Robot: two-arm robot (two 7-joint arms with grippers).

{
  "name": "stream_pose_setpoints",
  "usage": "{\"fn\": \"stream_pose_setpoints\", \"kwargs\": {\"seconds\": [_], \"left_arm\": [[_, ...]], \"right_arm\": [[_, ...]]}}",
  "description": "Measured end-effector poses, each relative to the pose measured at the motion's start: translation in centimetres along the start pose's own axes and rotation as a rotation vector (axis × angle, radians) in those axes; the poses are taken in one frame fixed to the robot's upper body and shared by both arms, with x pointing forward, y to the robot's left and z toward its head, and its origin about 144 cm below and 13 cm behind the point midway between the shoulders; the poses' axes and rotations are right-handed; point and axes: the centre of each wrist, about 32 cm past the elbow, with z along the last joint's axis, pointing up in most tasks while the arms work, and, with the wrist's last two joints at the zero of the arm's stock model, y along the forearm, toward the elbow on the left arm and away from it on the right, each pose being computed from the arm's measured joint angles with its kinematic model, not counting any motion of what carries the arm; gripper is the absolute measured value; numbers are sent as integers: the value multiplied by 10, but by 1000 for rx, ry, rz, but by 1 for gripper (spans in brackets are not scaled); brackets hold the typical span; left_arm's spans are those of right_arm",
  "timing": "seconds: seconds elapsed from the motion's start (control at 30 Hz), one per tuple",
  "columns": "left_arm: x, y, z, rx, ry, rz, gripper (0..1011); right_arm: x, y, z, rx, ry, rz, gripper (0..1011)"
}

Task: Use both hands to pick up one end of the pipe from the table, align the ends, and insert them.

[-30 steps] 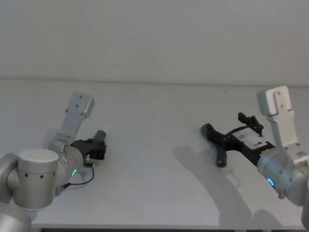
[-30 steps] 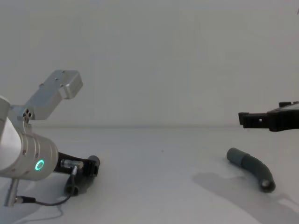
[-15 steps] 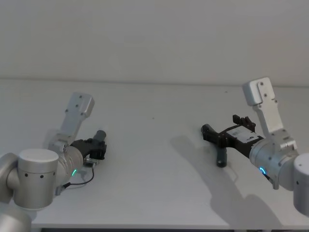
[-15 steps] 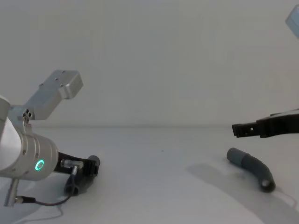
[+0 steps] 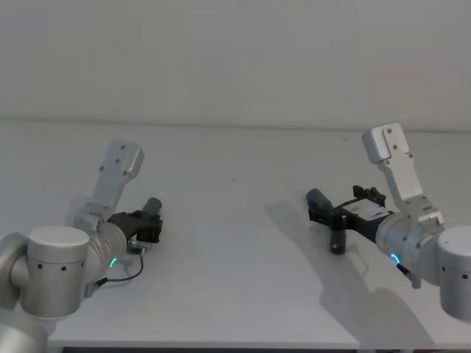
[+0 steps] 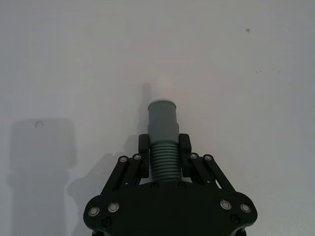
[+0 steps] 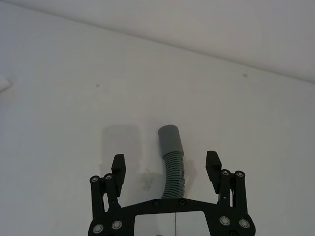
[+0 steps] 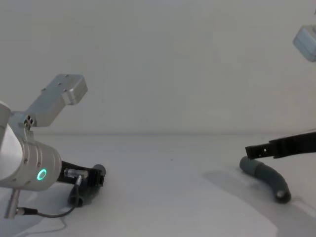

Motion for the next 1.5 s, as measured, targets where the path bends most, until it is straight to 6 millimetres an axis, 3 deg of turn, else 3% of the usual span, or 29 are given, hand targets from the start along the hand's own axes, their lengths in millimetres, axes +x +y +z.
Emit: {"fn": "stream_pose_setpoints", "kwargs": {"seconds": [0.67, 1.5], "left_arm": [[0, 0, 0, 0, 0, 0, 340], [0, 0, 0, 0, 0, 0, 340]], "right_arm": [[1, 17, -8, -74, 35, 25, 1001], [2, 25, -13, -97, 68, 33, 1001]]}}
